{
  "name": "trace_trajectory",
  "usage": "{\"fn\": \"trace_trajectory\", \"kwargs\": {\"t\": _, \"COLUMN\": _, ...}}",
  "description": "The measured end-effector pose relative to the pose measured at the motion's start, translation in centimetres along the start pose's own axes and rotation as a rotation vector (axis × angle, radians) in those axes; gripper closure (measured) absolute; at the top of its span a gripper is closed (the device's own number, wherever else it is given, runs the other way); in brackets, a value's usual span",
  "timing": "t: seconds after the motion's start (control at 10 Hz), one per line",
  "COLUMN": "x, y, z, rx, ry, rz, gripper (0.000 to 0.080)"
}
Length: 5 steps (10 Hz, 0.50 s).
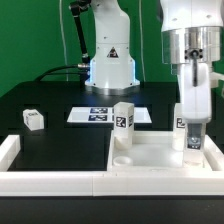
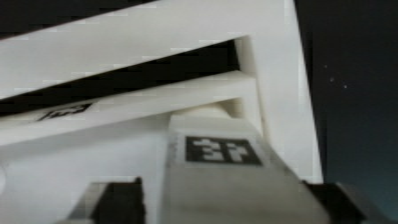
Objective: Assemble square table
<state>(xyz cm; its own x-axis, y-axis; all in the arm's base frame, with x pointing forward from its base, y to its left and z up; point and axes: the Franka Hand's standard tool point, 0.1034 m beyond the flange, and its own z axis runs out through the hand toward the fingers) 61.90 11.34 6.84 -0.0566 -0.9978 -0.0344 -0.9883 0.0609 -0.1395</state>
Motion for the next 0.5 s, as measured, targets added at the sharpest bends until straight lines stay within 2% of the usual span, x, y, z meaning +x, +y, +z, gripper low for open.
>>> {"fn": "trace_trajectory", "kwargs": {"t": 0.1, "x": -0.58, "y": -0.22, "z": -0.29, "rx": 0.005, "ry": 0.015, "rz": -0.191, "gripper": 0.0253}}
{"fn": "trace_trajectory", "kwargs": {"t": 0.2, "x": -0.80, "y": -0.31, "z": -0.54, "rx": 0.007, "ry": 0.016, "rz": -0.369, "gripper": 0.0172}}
{"fn": "trace_trajectory", "kwargs": {"t": 0.5, "x": -0.50, "y": -0.32, "z": -0.46, "rx": 0.003, "ry": 0.022, "rz": -0.562, "gripper": 0.0150}}
